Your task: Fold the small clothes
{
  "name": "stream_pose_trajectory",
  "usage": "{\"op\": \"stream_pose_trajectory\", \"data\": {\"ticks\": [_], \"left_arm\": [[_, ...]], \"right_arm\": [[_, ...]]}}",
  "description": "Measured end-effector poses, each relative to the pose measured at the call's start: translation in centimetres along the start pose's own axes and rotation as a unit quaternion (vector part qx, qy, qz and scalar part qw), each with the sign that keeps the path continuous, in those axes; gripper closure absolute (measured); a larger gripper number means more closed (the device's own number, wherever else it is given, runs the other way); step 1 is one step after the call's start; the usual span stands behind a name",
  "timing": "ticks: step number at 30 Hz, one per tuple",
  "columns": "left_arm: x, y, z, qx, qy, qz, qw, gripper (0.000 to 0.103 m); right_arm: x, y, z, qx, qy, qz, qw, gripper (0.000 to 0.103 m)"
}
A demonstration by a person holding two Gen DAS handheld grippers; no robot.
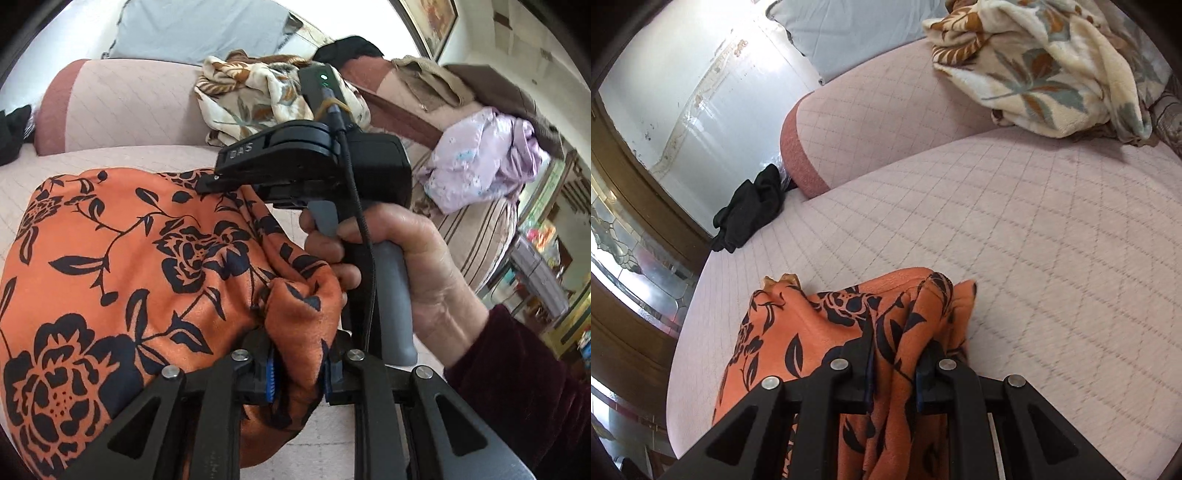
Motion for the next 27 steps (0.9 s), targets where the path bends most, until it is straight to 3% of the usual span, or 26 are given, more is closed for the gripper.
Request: {"op": "stream_pose_trajectory", "data": {"ticks": [4, 6, 8, 10, 12, 14, 18, 20, 27], "left_arm": [[0.4, -1.2, -0.5, 0.022, 0.012, 0.016, 0.9995, 0.063], [-0.1, -2.1, -1.7, 0.045, 0.015, 0.031, 0.9984, 0.047], [-1.1, -1.8, -4.1, 0.052, -0.005, 0.043, 0.9977, 0.036], [-2.4, -0.6, -6.7, 0.041, -0.034, 0.048, 0.9974, 0.034], [-3.5, 1.0, -8.3, 0.017, -0.054, 0.048, 0.9972, 0.033], [-4.5, 4.2, -10.0, -0.039, -0.072, 0.046, 0.9956, 0.031], [-4.5, 10.6, -10.8, -0.150, -0.055, 0.010, 0.9871, 0.031], [-3.5, 12.1, -10.9, -0.165, -0.041, -0.012, 0.9853, 0.031], [-1.3, 11.2, -10.1, -0.192, -0.005, 0.012, 0.9812, 0.031]], "right_arm": [[0.8, -0.7, 1.5, 0.007, 0.020, 0.001, 1.000, 0.085], [1.1, -1.2, 1.9, 0.010, 0.023, 0.004, 1.000, 0.077], [0.9, -2.2, 1.5, 0.010, 0.019, 0.027, 0.999, 0.057], [0.1, -3.8, 0.0, 0.027, -0.009, 0.064, 0.998, 0.038], [-0.9, -5.0, -2.2, 0.041, -0.049, 0.086, 0.994, 0.038], [-1.5, -4.8, -4.9, 0.036, -0.077, 0.087, 0.993, 0.038], [-0.1, -0.2, -8.9, -0.012, -0.080, 0.039, 0.996, 0.051], [1.5, 2.2, -9.5, -0.016, -0.057, 0.016, 0.998, 0.064], [10.1, 6.9, -11.4, -0.045, 0.031, 0.005, 0.998, 0.065]]}}
Point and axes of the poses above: each gripper's, at about its wrist camera, not at the fingertips, and z roughly the way its jaws point, y to its left, x to its underside, the point moved 10 cm from there along z, roughly the way its jaws point, and after that the axes turned 6 degrees about -y, right-handed, at the moved point
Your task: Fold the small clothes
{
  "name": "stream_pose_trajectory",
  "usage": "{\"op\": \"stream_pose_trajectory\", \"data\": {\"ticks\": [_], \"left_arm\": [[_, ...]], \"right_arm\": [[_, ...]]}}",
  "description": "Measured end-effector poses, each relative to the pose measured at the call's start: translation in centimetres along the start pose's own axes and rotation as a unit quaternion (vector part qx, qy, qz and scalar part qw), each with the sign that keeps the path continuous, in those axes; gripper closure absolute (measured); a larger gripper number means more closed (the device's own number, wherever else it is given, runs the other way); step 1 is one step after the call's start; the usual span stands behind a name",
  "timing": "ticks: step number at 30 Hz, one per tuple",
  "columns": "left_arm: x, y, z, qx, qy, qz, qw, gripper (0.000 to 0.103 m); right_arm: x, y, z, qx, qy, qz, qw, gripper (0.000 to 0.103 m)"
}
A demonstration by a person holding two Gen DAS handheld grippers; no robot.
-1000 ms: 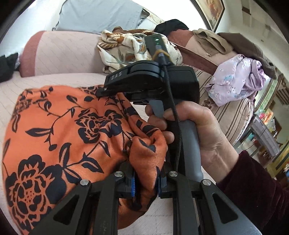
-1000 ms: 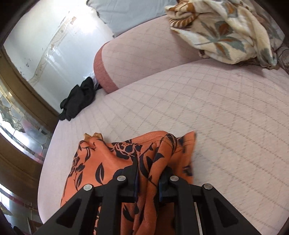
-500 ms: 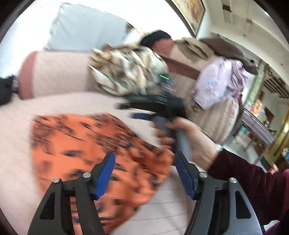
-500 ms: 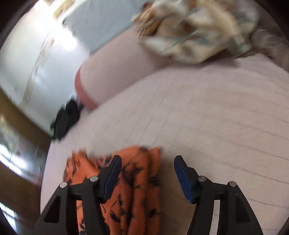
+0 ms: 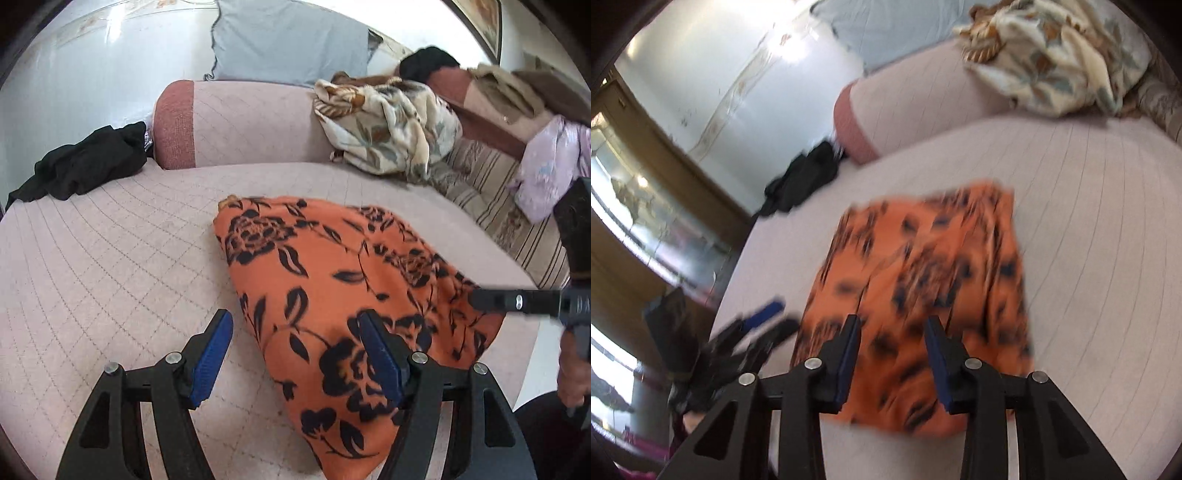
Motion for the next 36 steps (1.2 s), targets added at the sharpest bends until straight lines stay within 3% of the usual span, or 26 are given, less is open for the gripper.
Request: {"op": "stream_pose_trajectory", "data": {"ticks": [2, 6, 9, 14, 18, 20, 21, 23, 27, 28, 29, 32, 36], "left_arm": [[0.8, -0.5, 0.0, 0.000, 0.012, -0.006, 0.9999, 0.031], [3.5, -0.5, 1.8, -0.006, 0.064, -0.034, 0.9974, 0.031], [4.4, -1.2, 2.9, -0.002, 0.074, -0.047, 0.9961, 0.031], [4.3, -0.7, 2.7, 0.002, 0.078, -0.057, 0.9953, 0.029], [4.4, -0.7, 2.8, 0.005, 0.084, -0.073, 0.9938, 0.029], [4.3, -0.8, 2.9, 0.001, 0.081, -0.065, 0.9946, 0.029], [4.3, -0.9, 2.9, -0.002, 0.080, -0.060, 0.9950, 0.029], [4.3, -0.9, 2.9, -0.004, 0.079, -0.056, 0.9953, 0.028], [4.3, -0.8, 3.1, -0.011, 0.080, -0.053, 0.9953, 0.026], [4.3, -0.8, 3.1, -0.013, 0.080, -0.051, 0.9954, 0.026], [4.2, -0.8, 3.0, -0.015, 0.080, -0.050, 0.9954, 0.026], [4.1, -0.9, 3.0, -0.023, 0.077, -0.041, 0.9959, 0.026], [4.1, -0.8, 3.0, -0.032, 0.075, -0.034, 0.9961, 0.023]], "right_arm": [[2.1, -0.4, 0.2, 0.035, 0.016, -0.012, 0.999, 0.065], [3.4, -5.9, 1.3, 0.187, 0.024, -0.046, 0.981, 0.068], [3.3, -7.7, 2.6, 0.174, 0.032, -0.005, 0.984, 0.068], [2.3, -7.9, 2.8, 0.189, 0.028, 0.001, 0.982, 0.068], [-1.5, -6.5, 0.5, 0.197, -0.037, 0.014, 0.980, 0.067], [-2.8, -4.5, 0.6, 0.155, -0.054, 0.018, 0.986, 0.067], [-3.0, -3.0, 1.5, 0.123, -0.044, 0.013, 0.991, 0.067], [-2.7, -1.6, 3.3, 0.107, -0.027, 0.001, 0.994, 0.067], [-0.7, -3.1, 7.9, 0.145, 0.040, -0.013, 0.989, 0.070], [-0.8, -3.7, 8.1, 0.144, 0.040, -0.005, 0.989, 0.079], [-1.3, -4.0, 7.9, 0.142, 0.039, 0.008, 0.989, 0.081], [-3.6, -5.0, 7.4, 0.140, 0.011, 0.044, 0.989, 0.081], [-6.4, -4.9, 8.6, 0.145, -0.008, 0.042, 0.989, 0.080]]}}
Point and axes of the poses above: each gripper's, at about its wrist camera, not at the fingertips, and z roughly the way its jaws point, y to its left, x to its underside, the point moved 10 cm from there along z, roughly the way its jaws point, and after that the axes turned 6 degrees about -y, right-handed, at the moved point
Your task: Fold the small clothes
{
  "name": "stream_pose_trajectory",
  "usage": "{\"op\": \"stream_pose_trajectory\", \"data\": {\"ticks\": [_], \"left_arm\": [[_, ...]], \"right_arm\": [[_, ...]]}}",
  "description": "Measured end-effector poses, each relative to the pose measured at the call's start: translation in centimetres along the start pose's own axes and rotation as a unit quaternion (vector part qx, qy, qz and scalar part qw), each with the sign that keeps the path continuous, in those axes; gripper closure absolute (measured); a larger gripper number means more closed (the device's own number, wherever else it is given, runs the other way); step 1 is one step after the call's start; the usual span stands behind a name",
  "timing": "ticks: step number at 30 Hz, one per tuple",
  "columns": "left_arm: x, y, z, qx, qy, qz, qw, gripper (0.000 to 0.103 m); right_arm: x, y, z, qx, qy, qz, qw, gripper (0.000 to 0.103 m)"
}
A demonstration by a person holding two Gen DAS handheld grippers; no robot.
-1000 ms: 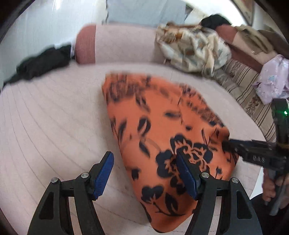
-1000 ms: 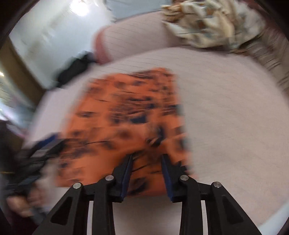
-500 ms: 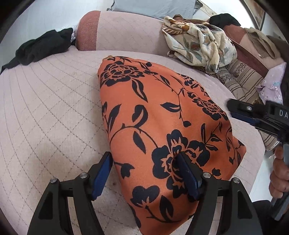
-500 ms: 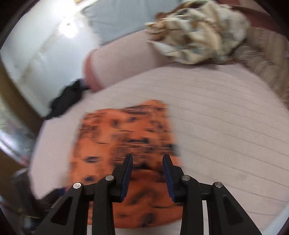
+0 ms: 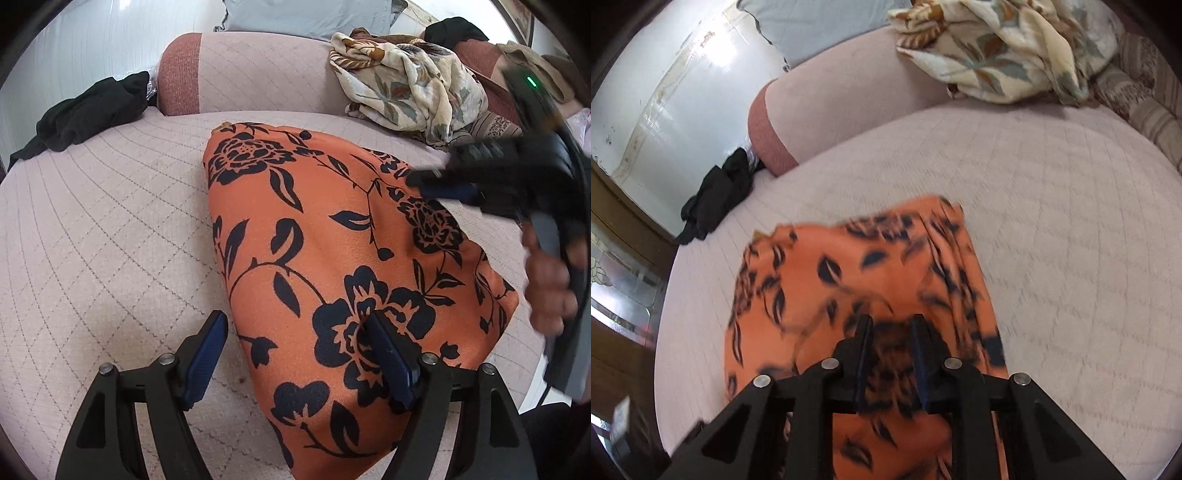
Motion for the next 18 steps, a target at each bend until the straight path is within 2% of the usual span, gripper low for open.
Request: {"op": "stream_pose_trajectory", "data": {"ticks": [3, 4, 6, 8, 11, 14, 16, 18], "left_arm": [[0.0, 0.1, 0.1, -0.004, -0.001, 0.000, 1.0000, 0.021], [0.0, 0.1, 0.1, -0.004, -0.001, 0.000, 1.0000, 0.021], [0.0, 0.1, 0.2, -0.005, -0.001, 0.000, 1.0000, 0.021], [-0.1, 0.1, 0.3, -0.008, -0.002, 0.001, 1.0000, 0.020], [-0.1, 0.2, 0.3, -0.012, -0.003, 0.004, 0.9999, 0.019], [0.0, 0.3, 0.2, -0.014, -0.001, 0.000, 0.9999, 0.018], [0.0, 0.2, 0.1, -0.016, -0.001, -0.001, 0.9999, 0.018], [0.1, 0.2, 0.2, -0.018, -0.003, 0.001, 0.9998, 0.018]], "right_arm": [[-1.8, 0.8, 1.5, 0.007, -0.013, -0.005, 1.000, 0.080], [-2.4, 0.7, 2.4, 0.010, -0.011, 0.003, 1.000, 0.077], [-2.5, -0.4, 5.0, 0.026, 0.011, 0.016, 0.999, 0.077], [-2.0, -1.6, 7.5, 0.009, 0.033, 0.042, 0.999, 0.077], [-2.9, -1.1, 7.7, 0.019, 0.039, 0.045, 0.998, 0.078], [-3.9, 0.0, 7.0, 0.026, 0.020, 0.031, 0.999, 0.076], [-4.4, 2.2, 6.3, -0.016, 0.011, 0.018, 1.000, 0.076], [-4.9, 5.5, 5.2, -0.085, -0.003, 0.000, 0.996, 0.076]]}}
Point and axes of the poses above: each gripper's, at about its wrist camera, not at the fingertips, and z roughly the way its jaws point, y to its left, x to its underside, the point moved 10 cm from there along z, roughly the way its jaws point, and after that the axes turned 6 degrees about -y, right-handed, at the moved point
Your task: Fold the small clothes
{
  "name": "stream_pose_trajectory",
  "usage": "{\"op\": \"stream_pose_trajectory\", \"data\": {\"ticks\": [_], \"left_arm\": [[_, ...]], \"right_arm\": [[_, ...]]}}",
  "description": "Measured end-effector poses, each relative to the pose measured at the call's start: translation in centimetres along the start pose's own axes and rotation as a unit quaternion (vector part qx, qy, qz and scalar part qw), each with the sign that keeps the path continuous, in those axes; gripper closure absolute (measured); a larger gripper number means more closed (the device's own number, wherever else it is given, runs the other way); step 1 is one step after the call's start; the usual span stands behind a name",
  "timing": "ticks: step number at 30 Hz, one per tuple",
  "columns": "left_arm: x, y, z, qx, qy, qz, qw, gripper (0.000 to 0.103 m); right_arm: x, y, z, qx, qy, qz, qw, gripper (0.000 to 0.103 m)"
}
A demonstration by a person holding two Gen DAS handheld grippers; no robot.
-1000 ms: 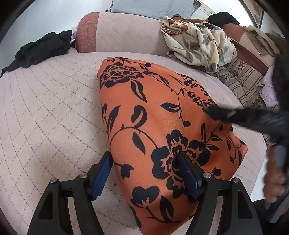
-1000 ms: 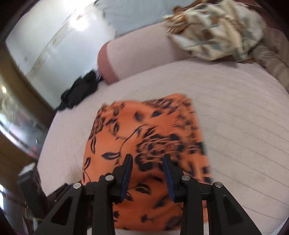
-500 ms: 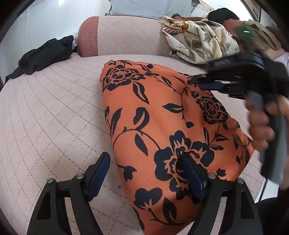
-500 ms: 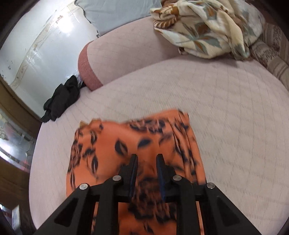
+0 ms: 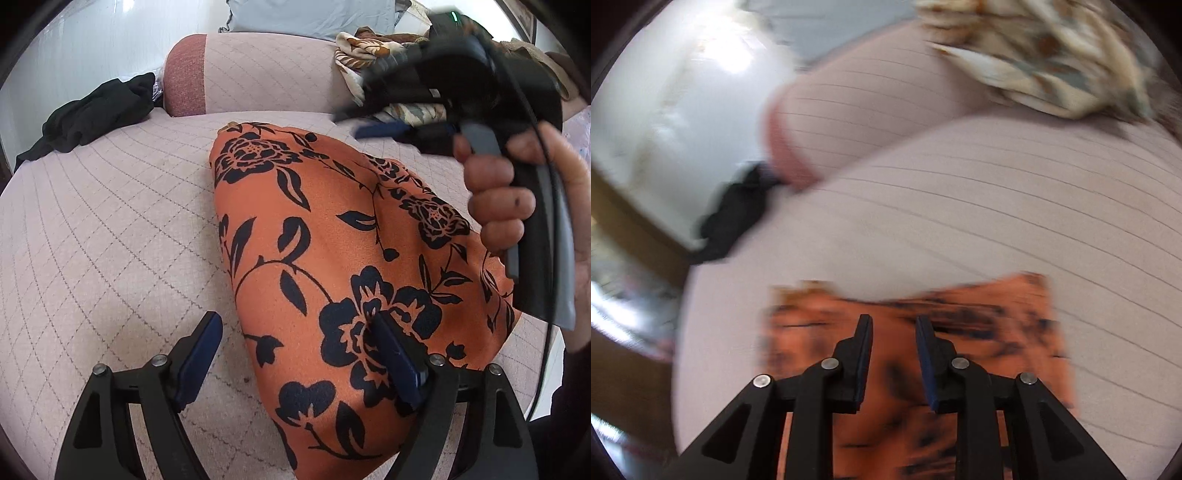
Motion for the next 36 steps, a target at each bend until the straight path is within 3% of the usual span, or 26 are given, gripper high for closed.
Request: {"op": "stream_pose_trajectory", "data": {"ticks": [3, 7, 11, 15, 18, 19, 21, 22, 24, 27, 33, 36], "left_arm": [[0.1, -0.1, -0.1, -0.002, -0.002, 0.002, 1.0000, 0.018], [0.2, -0.1, -0.1, -0.002, 0.000, 0.001, 1.0000, 0.018], [0.0, -0.3, -0.1, -0.001, 0.004, 0.000, 1.0000, 0.018], [-0.7, -0.2, -0.4, 0.006, 0.001, 0.001, 1.0000, 0.018], [-2.6, 0.4, -1.8, 0.023, -0.038, -0.008, 0.9990, 0.018], [-3.5, 0.9, -2.4, 0.032, -0.055, -0.019, 0.9978, 0.018], [-4.2, 1.6, -2.6, 0.055, -0.060, -0.038, 0.9959, 0.017], [-4.3, 1.7, -2.5, 0.068, -0.056, -0.045, 0.9951, 0.017], [-4.1, 1.9, -1.5, 0.101, -0.033, -0.073, 0.9917, 0.016], [-3.3, 1.8, 0.6, 0.117, 0.013, -0.109, 0.9871, 0.016], [-1.6, 0.1, 2.1, 0.172, 0.068, -0.143, 0.9723, 0.016], [-1.3, -0.3, 2.6, 0.195, 0.086, -0.160, 0.9639, 0.016]], "right_arm": [[0.7, 3.3, 0.9, -0.043, 0.013, -0.035, 0.998, 0.076], [4.8, 2.8, 6.8, -0.045, 0.113, -0.015, 0.992, 0.075], [4.1, 3.3, 5.9, -0.040, 0.102, -0.023, 0.994, 0.075], [4.1, 2.8, 2.0, -0.033, 0.086, -0.027, 0.995, 0.075], [3.3, 0.3, -1.8, -0.014, 0.053, -0.028, 0.998, 0.075], [3.0, -0.5, -3.1, -0.013, 0.042, -0.023, 0.999, 0.073], [2.4, -2.8, -5.1, -0.015, 0.027, 0.001, 1.000, 0.044], [1.9, -3.9, -6.1, -0.016, 0.014, 0.019, 1.000, 0.022], [1.8, -6.4, -7.9, -0.022, -0.006, 0.054, 0.998, 0.022], [3.2, -9.6, -8.9, -0.043, 0.013, 0.107, 0.993, 0.022], [5.4, -11.3, -6.7, -0.116, 0.075, 0.161, 0.977, 0.022], [6.9, -11.2, -4.8, -0.119, 0.116, 0.153, 0.974, 0.022]]}}
Point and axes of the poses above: each gripper's, at about its wrist camera, not at the fingertips, and z roughly the way its jaws point, y to its left, x to its underside, the point moved 10 cm from there along z, roughly the way its jaws point, and after that the axes turned 6 degrees about -y, right-handed, at the moved point
